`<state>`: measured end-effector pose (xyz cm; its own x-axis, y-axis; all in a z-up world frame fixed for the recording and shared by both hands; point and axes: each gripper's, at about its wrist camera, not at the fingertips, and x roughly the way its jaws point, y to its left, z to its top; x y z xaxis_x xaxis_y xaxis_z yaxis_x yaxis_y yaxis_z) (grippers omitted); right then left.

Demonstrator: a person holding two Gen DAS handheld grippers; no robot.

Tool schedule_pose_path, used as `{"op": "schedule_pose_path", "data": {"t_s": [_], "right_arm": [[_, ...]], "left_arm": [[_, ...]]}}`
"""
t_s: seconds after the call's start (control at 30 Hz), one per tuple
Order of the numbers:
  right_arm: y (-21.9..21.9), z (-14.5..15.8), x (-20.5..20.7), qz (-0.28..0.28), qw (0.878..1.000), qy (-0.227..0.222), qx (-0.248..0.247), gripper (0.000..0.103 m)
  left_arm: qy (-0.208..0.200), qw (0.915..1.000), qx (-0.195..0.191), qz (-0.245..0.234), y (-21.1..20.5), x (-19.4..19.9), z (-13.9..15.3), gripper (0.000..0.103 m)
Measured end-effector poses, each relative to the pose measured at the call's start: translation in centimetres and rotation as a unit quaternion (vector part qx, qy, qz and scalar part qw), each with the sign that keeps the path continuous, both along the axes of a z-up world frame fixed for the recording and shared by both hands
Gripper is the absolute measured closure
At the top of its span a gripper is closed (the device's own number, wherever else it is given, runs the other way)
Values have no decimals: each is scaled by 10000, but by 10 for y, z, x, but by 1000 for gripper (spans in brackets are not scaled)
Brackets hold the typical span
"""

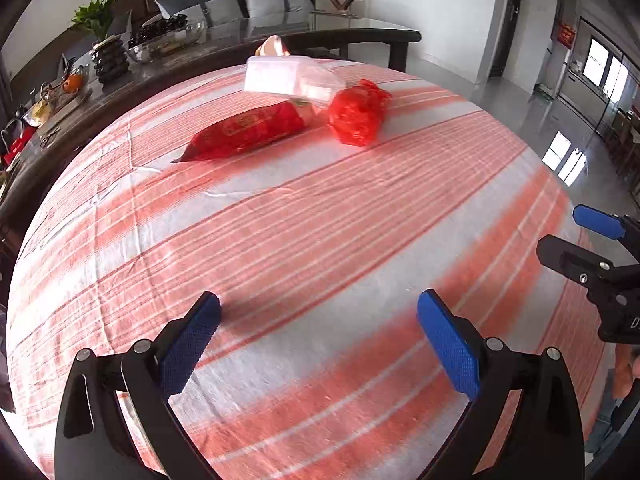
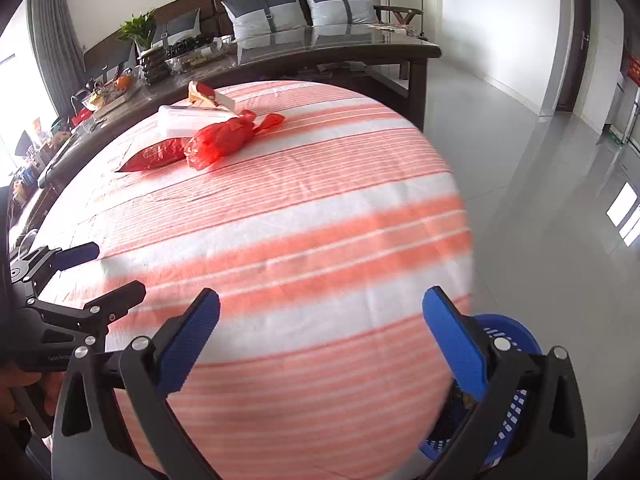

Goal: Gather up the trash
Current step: 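Return both tools over the table toward the red packages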

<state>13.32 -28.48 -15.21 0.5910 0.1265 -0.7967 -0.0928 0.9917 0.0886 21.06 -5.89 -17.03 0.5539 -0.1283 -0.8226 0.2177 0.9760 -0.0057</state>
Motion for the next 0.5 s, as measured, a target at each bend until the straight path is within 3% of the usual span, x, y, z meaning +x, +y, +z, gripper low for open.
{"op": "schedule_pose_path", "data": {"t_s": [0.13,0.5], "right_arm": [[30,-16,39,-155,9991,200,-336,4],[31,-15,42,-203,9990,199,-357,4]], "left_arm": [[8,9998,42,203,23,29,0,5],[16,9998,68,207,23,47,0,4]]}}
